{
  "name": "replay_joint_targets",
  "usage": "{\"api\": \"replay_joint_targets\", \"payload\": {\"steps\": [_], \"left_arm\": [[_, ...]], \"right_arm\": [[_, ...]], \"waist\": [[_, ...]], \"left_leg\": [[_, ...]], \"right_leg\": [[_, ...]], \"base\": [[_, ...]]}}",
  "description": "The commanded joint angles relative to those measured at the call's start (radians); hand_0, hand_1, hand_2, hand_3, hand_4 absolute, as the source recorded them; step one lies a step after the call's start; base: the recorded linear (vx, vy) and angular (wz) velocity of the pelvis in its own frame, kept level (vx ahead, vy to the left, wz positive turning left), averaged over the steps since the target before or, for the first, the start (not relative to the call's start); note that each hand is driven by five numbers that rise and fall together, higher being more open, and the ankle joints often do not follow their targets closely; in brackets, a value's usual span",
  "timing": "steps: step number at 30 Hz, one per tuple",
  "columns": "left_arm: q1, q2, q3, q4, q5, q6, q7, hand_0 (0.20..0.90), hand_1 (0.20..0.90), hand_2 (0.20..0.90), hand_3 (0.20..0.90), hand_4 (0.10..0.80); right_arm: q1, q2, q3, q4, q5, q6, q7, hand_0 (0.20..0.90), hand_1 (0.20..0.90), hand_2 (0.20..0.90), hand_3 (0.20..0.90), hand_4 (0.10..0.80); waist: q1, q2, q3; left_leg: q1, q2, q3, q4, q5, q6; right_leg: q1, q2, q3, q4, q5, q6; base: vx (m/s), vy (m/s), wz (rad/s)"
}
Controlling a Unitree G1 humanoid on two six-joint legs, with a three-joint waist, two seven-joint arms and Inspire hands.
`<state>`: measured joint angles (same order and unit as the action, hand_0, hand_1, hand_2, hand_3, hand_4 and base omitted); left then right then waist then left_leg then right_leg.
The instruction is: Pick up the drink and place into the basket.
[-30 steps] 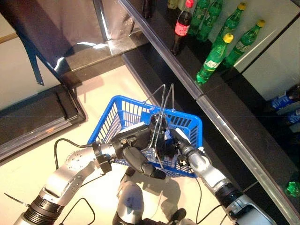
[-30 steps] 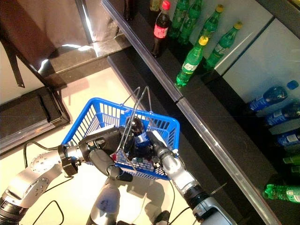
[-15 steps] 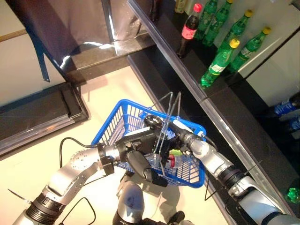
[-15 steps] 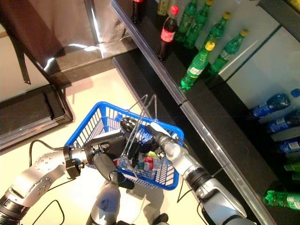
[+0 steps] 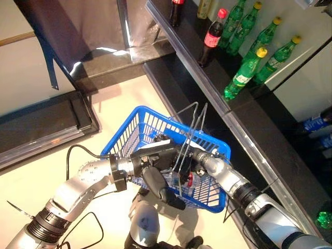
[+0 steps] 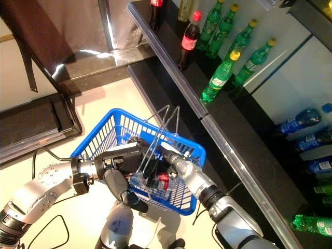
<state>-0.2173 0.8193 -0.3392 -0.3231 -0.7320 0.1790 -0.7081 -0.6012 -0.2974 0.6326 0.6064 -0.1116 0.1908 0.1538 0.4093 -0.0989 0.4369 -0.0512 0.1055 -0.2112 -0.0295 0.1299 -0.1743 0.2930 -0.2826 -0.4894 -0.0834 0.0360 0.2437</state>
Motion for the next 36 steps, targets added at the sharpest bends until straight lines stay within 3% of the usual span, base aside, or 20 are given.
{"api": "replay_joint_targets", "payload": {"steps": [1,17,18,19,20,21,22,36], "left_arm": [[-0.159,-0.278,-0.037,-0.292,-0.284,-0.278,-0.126,0.3,0.3,0.3,0.2,0.1],[-0.201,-0.3,-0.063,-0.326,-0.291,-0.266,-0.124,0.3,0.3,0.3,0.2,0.1],[-0.206,-0.302,-0.065,-0.327,-0.291,-0.265,-0.12,0.3,0.3,0.3,0.2,0.1],[-0.208,-0.305,-0.067,-0.328,-0.292,-0.263,-0.12,0.3,0.3,0.3,0.2,0.1],[-0.209,-0.306,-0.067,-0.329,-0.291,-0.263,-0.119,0.3,0.3,0.3,0.2,0.1],[-0.21,-0.307,-0.068,-0.33,-0.291,-0.261,-0.118,0.3,0.3,0.3,0.2,0.1],[-0.21,-0.309,-0.069,-0.331,-0.289,-0.26,-0.117,0.3,0.3,0.3,0.2,0.1],[-0.208,-0.321,-0.076,-0.334,-0.268,-0.267,-0.11,0.3,0.3,0.3,0.2,0.1]], "right_arm": [[0.001,0.082,0.098,0.093,0.061,-0.061,-0.001,0.3,0.3,0.3,0.2,0.1],[-0.006,0.159,0.112,0.252,0.062,-0.057,0.019,0.3,0.3,0.3,0.2,0.1],[-0.009,0.166,0.114,0.261,0.065,-0.055,0.019,0.345,0.345,0.345,0.252,0.152],[-0.011,0.173,0.115,0.269,0.064,-0.054,0.017,0.512,0.512,0.512,0.447,0.347],[-0.011,0.177,0.116,0.273,0.061,-0.054,0.017,0.634,0.634,0.634,0.59,0.49],[-0.008,0.179,0.118,0.278,0.061,-0.06,0.015,0.853,0.853,0.853,0.845,0.745],[-0.005,0.183,0.119,0.279,0.059,-0.06,0.011,0.9,0.9,0.9,0.9,0.8],[0.0,0.197,0.12,0.281,0.047,-0.05,-0.003,0.9,0.9,0.9,0.9,0.8]], "waist": [[0.005,-0.008,-0.414],[0.017,-0.008,-0.421],[0.018,-0.008,-0.422],[0.02,-0.009,-0.422],[0.02,-0.009,-0.422],[0.021,-0.009,-0.422],[0.021,-0.01,-0.423],[0.018,-0.01,-0.421]], "left_leg": [[0.097,0.03,0.119,-0.058,-0.073,0.068],[0.101,0.024,0.115,-0.058,-0.076,0.073],[0.101,0.023,0.114,-0.058,-0.076,0.073],[0.101,0.023,0.114,-0.058,-0.076,0.073],[0.101,0.023,0.114,-0.058,-0.076,0.073],[0.101,0.023,0.113,-0.058,-0.076,0.073],[0.1,0.022,0.112,-0.058,-0.076,0.073],[0.099,0.019,0.115,-0.058,-0.076,0.076]], "right_leg": [[-0.078,-0.048,0.016,0.037,0.068,-0.025],[-0.079,-0.041,0.014,0.038,0.065,-0.029],[-0.078,-0.04,0.013,0.038,0.065,-0.029],[-0.077,-0.04,0.012,0.037,0.066,-0.029],[-0.077,-0.04,0.012,0.037,0.066,-0.029],[-0.077,-0.039,0.011,0.037,0.066,-0.029],[-0.077,-0.039,0.011,0.037,0.067,-0.029],[-0.085,-0.033,0.017,0.038,0.068,-0.032]], "base": [[0.0,0.0,0.0],[0.0,0.0,0.0],[0.0,0.0,0.0],[0.0,0.0,0.0],[0.0,0.0,0.0],[0.0,0.0,0.0],[0.0,0.0,0.0],[-0.001,0.0,0.02]]}}
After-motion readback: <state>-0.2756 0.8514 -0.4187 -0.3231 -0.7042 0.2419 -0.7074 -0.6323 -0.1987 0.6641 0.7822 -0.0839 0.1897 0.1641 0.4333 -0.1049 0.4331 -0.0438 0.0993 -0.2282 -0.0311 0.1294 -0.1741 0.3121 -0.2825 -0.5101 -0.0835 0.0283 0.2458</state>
